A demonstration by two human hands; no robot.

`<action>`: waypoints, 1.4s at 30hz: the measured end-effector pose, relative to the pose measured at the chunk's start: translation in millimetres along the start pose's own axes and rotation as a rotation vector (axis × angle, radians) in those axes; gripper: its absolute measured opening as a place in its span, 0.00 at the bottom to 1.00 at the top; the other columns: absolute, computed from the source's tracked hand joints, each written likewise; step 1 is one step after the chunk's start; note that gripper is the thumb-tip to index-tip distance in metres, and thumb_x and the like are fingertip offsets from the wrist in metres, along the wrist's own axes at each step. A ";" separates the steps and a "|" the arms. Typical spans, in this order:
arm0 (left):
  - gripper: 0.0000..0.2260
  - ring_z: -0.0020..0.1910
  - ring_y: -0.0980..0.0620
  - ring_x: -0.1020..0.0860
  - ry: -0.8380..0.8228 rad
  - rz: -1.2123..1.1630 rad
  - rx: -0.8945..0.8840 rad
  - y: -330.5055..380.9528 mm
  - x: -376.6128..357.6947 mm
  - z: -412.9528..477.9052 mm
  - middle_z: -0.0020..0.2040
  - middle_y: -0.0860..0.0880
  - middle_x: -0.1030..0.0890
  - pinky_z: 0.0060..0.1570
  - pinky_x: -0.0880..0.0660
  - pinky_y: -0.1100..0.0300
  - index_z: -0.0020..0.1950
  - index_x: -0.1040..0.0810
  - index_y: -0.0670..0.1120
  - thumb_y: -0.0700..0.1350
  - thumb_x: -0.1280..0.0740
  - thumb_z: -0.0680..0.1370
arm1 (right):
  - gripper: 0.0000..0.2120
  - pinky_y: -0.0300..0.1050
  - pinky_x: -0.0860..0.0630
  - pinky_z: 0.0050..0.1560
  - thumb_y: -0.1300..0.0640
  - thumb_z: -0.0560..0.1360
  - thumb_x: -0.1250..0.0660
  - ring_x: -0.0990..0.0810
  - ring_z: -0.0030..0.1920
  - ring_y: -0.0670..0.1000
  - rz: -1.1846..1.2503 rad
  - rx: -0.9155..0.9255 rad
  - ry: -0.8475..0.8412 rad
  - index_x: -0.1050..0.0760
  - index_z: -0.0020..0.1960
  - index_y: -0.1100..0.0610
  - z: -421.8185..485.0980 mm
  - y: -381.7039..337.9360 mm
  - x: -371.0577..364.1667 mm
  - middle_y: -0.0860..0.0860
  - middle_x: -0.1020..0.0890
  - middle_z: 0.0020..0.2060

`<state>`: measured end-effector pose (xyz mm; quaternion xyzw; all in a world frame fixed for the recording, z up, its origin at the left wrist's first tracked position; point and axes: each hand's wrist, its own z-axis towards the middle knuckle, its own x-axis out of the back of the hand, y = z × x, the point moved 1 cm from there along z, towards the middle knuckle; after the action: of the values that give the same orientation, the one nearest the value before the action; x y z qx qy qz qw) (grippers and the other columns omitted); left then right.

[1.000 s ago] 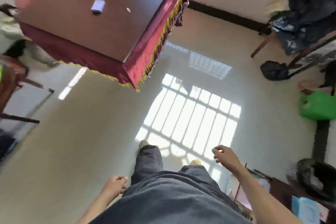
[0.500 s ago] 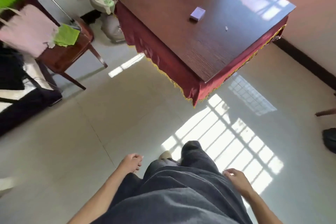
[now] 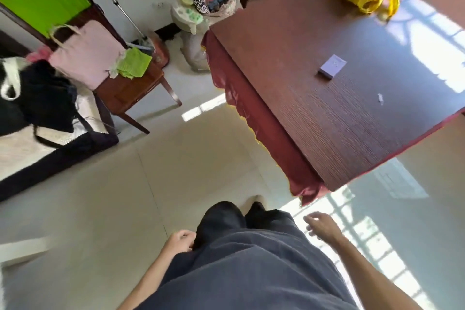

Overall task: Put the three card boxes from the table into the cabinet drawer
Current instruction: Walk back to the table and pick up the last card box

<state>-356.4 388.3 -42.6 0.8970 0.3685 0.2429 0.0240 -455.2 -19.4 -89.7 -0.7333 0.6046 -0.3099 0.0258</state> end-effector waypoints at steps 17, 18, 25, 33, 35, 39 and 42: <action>0.05 0.37 0.46 0.23 -0.105 0.256 -0.118 215.4 184.6 165.9 0.38 0.43 0.21 0.44 0.27 0.58 0.50 0.23 0.42 0.42 0.36 0.80 | 0.08 0.42 0.25 0.36 0.53 0.79 0.34 0.14 0.39 0.50 0.240 -0.147 0.151 0.17 0.51 0.55 76.6 -190.1 -8.8 0.52 0.14 0.40; 0.04 0.32 0.47 0.25 -0.114 0.260 -0.133 237.7 194.4 177.7 0.35 0.43 0.23 0.39 0.27 0.58 0.50 0.24 0.40 0.41 0.37 0.81 | 0.07 0.43 0.25 0.36 0.54 0.79 0.34 0.14 0.39 0.50 0.269 -0.173 0.172 0.17 0.49 0.54 70.9 -190.9 -14.0 0.52 0.13 0.39; 0.06 0.36 0.50 0.25 -0.190 0.408 -0.378 402.5 208.4 215.7 0.40 0.44 0.22 0.36 0.27 0.61 0.53 0.24 0.42 0.43 0.37 0.81 | 0.12 0.49 0.26 0.49 0.60 0.76 0.33 0.19 0.42 0.53 0.422 -0.381 0.238 0.18 0.35 0.53 38.7 -192.9 -54.3 0.47 0.16 0.38; 0.05 0.36 0.55 0.22 -0.294 0.557 -0.524 506.9 175.4 215.4 0.42 0.47 0.18 0.30 0.28 0.70 0.52 0.22 0.47 0.46 0.37 0.80 | 0.05 0.42 0.24 0.38 0.56 0.78 0.32 0.17 0.33 0.47 0.732 -0.399 0.388 0.18 0.47 0.55 66.9 -235.8 -31.7 0.54 0.14 0.39; 0.06 0.35 0.56 0.22 -0.294 0.596 -0.512 514.7 173.1 214.3 0.42 0.48 0.18 0.29 0.29 0.71 0.52 0.21 0.47 0.47 0.36 0.80 | 0.05 0.38 0.24 0.36 0.55 0.78 0.31 0.18 0.31 0.45 0.749 -0.338 0.445 0.17 0.46 0.52 80.0 -253.1 -8.0 0.54 0.13 0.38; 0.06 0.34 0.53 0.23 -0.295 0.612 -0.503 530.1 169.1 221.0 0.40 0.46 0.20 0.24 0.30 0.73 0.51 0.21 0.44 0.43 0.36 0.80 | 0.05 0.53 0.17 0.47 0.56 0.78 0.31 0.16 0.35 0.49 0.793 -0.222 0.499 0.17 0.45 0.53 117.5 -286.3 53.4 0.52 0.14 0.37; 0.06 0.34 0.52 0.24 -0.303 0.659 -0.472 531.2 169.9 224.4 0.40 0.45 0.20 0.22 0.32 0.74 0.52 0.21 0.42 0.42 0.36 0.80 | 0.06 0.49 0.20 0.52 0.50 0.75 0.32 0.14 0.44 0.52 0.666 -0.203 0.535 0.19 0.49 0.49 144.2 -305.6 100.7 0.48 0.15 0.41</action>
<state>194.1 146.8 -51.3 0.9622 -0.0111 0.1806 0.2035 -111.3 -77.1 -37.2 -0.3909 0.8209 -0.4026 -0.1055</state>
